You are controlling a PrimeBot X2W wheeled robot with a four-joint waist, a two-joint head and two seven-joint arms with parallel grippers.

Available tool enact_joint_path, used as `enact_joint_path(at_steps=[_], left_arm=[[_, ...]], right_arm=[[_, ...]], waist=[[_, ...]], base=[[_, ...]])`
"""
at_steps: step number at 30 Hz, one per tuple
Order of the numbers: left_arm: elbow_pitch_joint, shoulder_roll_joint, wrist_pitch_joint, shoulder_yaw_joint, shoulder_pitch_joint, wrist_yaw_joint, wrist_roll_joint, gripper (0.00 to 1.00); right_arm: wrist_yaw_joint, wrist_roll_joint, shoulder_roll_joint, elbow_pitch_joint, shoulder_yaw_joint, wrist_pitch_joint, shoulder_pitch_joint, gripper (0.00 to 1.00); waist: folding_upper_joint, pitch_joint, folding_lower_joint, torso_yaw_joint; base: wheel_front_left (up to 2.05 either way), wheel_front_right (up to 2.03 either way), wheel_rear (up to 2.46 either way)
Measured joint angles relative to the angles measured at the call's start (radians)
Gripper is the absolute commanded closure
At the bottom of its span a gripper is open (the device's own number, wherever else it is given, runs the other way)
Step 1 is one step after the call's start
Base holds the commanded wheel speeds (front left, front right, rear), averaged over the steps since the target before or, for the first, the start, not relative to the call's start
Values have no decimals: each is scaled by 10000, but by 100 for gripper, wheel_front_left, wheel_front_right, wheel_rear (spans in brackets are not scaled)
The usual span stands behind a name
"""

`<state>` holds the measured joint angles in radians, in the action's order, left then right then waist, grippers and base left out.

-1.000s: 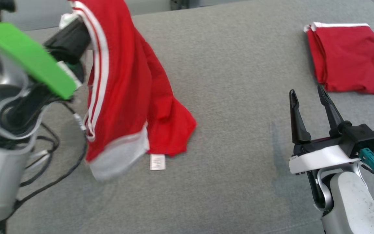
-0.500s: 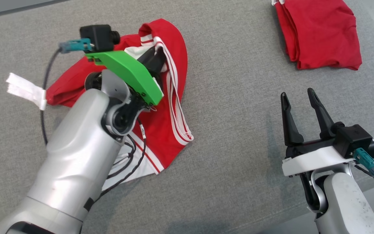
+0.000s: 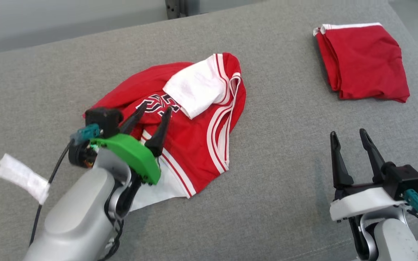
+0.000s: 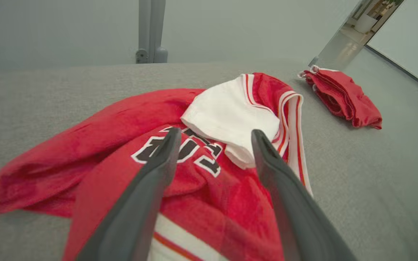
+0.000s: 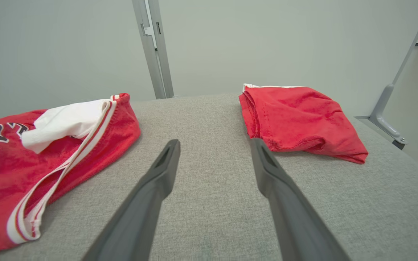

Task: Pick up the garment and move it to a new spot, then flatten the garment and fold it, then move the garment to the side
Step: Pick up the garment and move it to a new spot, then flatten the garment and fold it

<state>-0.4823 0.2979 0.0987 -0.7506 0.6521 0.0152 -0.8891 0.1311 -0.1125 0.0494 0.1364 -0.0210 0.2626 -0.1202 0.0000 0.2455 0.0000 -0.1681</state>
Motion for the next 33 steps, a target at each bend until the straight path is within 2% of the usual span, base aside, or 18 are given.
enact_joint_path(at_steps=[5, 11, 14, 17, 20, 24, 29, 33], left_arm=[[1402, 663, 813, 67, -2037, -815, 96, 0], [2414, 938, 1565, 660, -3865, -1785, 435, 0], [2840, 894, 1601, 1344, -4631, -2050, 1016, 0], [3304, 677, 1639, 2360, -5420, -2065, 1956, 0], [3465, 387, 1641, 3279, -6251, -1701, 2746, 0], [3521, -21, 1655, 4299, -6817, -980, 3605, 0], [3317, -566, 1655, 5078, -7097, -119, 4374, 0], [3139, -976, 1655, 5513, -7149, 330, 4725, 0]], right_arm=[[-2, 401, 4, -257, -405, 0, 641, 0], [-2, 880, 2, -617, -813, 0, 1232, 0], [0, 892, 0, -759, -953, 0, 1476, 0], [-2, 930, 2, -846, -1026, 0, 1719, 0], [-2, 1032, -6, -917, -1005, 0, 1810, 0], [-2, 1028, -2, -876, -1112, 0, 2004, 0], [-2, 926, -2, -755, -1175, 0, 2103, 0], [-2, 846, -2, -685, -1143, 0, 2133, 0]], waist=[[0, -651, -1, 523], [0, -1313, -1, 1306], [0, -1626, 0, 1651], [0, -1929, 0, 1988], [0, -2180, -1, 2305], [0, -2446, -1, 2668], [0, -2629, 0, 3013], [0, -2656, 0, 3091]], base=[[0, 0, 0], [0, 0, 0], [0, 0, 0], [0, 0, 0], [0, 0, 0], [0, 0, 0], [0, 0, 0], [0, 0, 0]])
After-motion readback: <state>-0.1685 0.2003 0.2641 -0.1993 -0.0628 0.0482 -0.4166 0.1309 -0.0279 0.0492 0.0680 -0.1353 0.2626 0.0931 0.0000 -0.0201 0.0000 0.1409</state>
